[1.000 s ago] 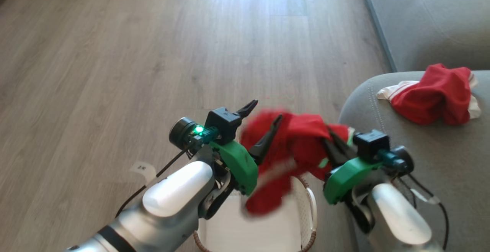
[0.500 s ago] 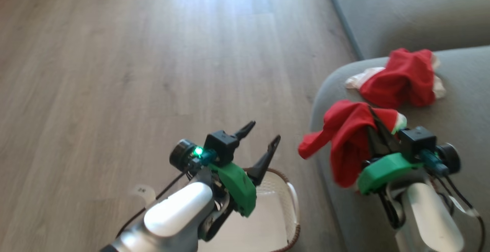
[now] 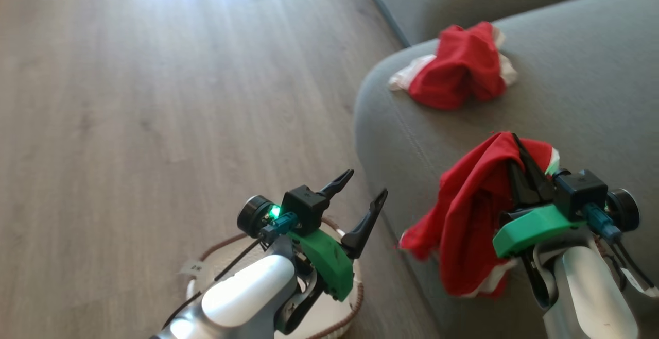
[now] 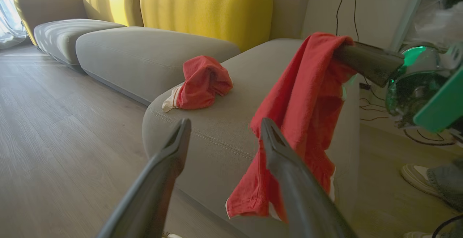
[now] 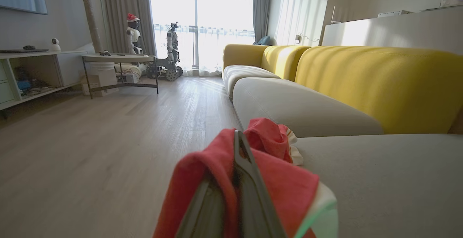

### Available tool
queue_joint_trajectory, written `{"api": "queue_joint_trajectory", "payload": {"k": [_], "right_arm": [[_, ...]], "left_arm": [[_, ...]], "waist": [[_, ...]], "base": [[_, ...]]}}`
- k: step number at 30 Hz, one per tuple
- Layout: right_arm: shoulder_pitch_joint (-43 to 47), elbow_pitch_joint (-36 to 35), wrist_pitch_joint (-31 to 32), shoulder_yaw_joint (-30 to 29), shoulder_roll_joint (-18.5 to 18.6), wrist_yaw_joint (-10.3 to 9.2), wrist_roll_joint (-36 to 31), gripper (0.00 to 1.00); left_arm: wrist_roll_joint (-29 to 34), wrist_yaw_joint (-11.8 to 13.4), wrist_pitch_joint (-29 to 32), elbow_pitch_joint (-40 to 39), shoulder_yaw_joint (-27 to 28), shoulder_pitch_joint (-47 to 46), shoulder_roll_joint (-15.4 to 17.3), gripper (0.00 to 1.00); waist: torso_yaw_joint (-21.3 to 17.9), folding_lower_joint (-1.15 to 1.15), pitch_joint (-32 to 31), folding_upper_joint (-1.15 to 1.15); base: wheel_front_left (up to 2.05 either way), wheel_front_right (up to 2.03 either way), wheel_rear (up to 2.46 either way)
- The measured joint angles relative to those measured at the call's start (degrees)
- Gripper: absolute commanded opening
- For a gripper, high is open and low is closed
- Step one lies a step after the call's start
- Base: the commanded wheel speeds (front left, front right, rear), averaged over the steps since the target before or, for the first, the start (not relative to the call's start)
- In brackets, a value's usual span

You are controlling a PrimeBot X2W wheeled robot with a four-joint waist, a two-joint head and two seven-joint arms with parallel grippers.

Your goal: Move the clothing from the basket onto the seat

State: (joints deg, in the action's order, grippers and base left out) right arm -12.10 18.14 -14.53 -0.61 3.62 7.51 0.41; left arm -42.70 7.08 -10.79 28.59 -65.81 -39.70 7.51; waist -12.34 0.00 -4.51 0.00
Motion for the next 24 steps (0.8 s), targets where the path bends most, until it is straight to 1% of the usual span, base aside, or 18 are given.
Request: {"api": "queue_joint_trajectory", "payload": {"k": [5, 9, 12, 16, 20, 24], "right_arm": [[-0.14, -1.23, 0.43, 1.32, 0.38, 0.0, 0.16, 0.0], [-0.89, -1.29, 0.93, 2.69, 1.26, 0.0, 0.66, 0.0], [-3.66, -1.05, 1.04, 3.96, 2.16, 0.0, 0.76, 0.0], [-10.76, 0.21, 1.43, 4.63, 3.52, 0.0, 1.27, 0.0], [-20.14, 3.52, 1.43, 4.63, 4.5, 0.0, 1.86, 0.0], [-29.83, 7.7, 1.43, 4.19, 7.09, 0.0, 1.83, 0.0]], "left_arm": [[0.01, 0.03, -0.98, 0.08, 0.0, -0.06, -0.52, 1.0], [0.55, 0.48, -1.29, 0.21, 0.01, -0.33, -0.88, 1.0], [0.6, 0.48, -1.43, 0.38, 0.03, -0.45, -0.87, 1.0], [0.71, 0.51, -1.67, 0.41, 0.16, -0.99, -0.65, 1.0], [1.55, 1.09, -1.92, -0.23, 0.57, -3.3, 0.01, 1.0], [2.15, 1.81, -1.99, -1.89, 1.21, -4.61, 0.53, 1.0]], "waist": [[-3.42, 0.0, 2.06, 0.0], [-4.88, 0.0, 4.38, 0.0], [-5.46, 0.0, 6.04, 0.0], [-5.55, 0.0, 8.24, 0.0], [-5.02, 0.0, 10.57, 0.0], [-3.61, 0.0, 12.77, 0.0]], "base": [[0.0, 0.0, 0.0], [0.0, 0.0, 0.0], [0.0, 0.0, 0.0], [0.0, 0.0, 0.0], [0.0, 0.0, 0.0], [0.0, 0.0, 0.0]]}}
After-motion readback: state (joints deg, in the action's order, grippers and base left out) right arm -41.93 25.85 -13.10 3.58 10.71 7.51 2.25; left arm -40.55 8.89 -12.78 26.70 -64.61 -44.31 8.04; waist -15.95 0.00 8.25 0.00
